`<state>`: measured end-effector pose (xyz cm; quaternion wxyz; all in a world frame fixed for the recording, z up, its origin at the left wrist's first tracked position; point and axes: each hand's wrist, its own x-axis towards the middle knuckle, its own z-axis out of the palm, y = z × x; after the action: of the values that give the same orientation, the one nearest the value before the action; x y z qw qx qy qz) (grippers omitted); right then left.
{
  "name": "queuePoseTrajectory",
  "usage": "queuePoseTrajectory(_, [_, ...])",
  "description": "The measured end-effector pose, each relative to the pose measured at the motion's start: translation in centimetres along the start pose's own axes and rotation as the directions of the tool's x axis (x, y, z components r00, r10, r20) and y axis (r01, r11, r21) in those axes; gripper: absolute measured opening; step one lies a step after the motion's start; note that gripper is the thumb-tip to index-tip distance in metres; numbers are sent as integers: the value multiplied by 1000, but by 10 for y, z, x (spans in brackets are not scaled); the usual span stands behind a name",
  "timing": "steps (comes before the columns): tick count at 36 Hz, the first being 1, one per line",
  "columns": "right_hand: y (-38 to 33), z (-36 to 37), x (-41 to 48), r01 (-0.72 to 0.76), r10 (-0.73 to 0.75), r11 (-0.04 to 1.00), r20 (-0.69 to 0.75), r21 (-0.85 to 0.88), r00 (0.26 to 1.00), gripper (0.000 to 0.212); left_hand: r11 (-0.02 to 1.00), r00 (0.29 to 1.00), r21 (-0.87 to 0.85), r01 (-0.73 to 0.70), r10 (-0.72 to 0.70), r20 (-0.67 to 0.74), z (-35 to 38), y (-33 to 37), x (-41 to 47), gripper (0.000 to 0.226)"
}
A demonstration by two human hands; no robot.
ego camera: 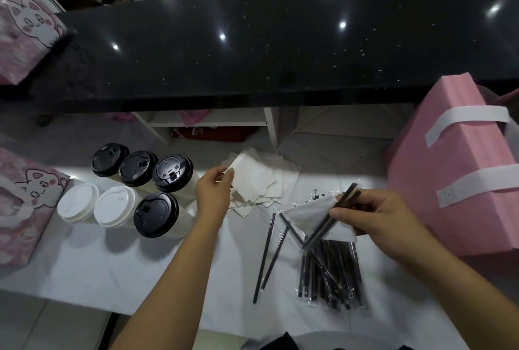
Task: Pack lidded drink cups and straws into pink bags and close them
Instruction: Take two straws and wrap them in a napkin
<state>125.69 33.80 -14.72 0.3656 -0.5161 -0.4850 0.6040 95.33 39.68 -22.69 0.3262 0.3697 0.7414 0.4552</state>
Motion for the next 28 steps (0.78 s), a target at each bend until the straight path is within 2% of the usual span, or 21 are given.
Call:
queuePoseTrajectory(4, [-1, 2, 1, 0, 0, 1000, 2, 2, 1000, 15, 994, 999, -98, 47, -46, 14, -4, 0, -4, 16])
queuePoseTrajectory(9, [-3, 3, -1, 5, -5, 1000, 9, 25, 1000, 15, 972, 993, -199, 121, -122, 9, -8, 10, -10, 15])
queuePoseTrajectory(11, [-4, 3, -2, 17, -17, 999, 2, 35, 1000, 18, 988, 998, -148, 40, -47, -47, -11, 19, -16, 15])
queuePoseTrajectory(15, [-8, 2, -4, 54, -54, 998, -1, 39, 999, 23, 969, 965, 101, -224, 235, -113, -20, 46, -32, 16])
queuePoseTrajectory(17, [-11, 2, -5, 57, -57, 997, -2, 54, 998, 15, 945, 941, 127, -302, 317, -119, -23, 57, -40, 15])
queuePoseTrajectory(19, [-12, 2, -6, 60, -59, 996, -6, 63, 998, 22, 932, 928, 128, -338, 353, -121, -26, 63, -44, 15])
queuePoseTrajectory(21, [-11, 2, -8, 54, -53, 997, -11, 60, 999, 28, 945, 947, 139, -296, 309, -82, -28, 60, -42, 15])
queuePoseTrajectory(23, [-9, 1, -9, 47, -46, 997, -11, 57, 999, 30, 967, 983, 181, -177, 181, -6, -26, 50, -35, 18])
queuePoseTrajectory(25, [-7, 1, -10, 46, -45, 998, -7, 50, 999, 27, 959, 997, 277, -59, 40, 72, -21, 33, -26, 31])
queuePoseTrajectory(28, [-3, 2, -12, 49, -49, 998, 12, 40, 999, 22, 930, 990, 368, -19, -34, 137, -10, 12, -14, 41])
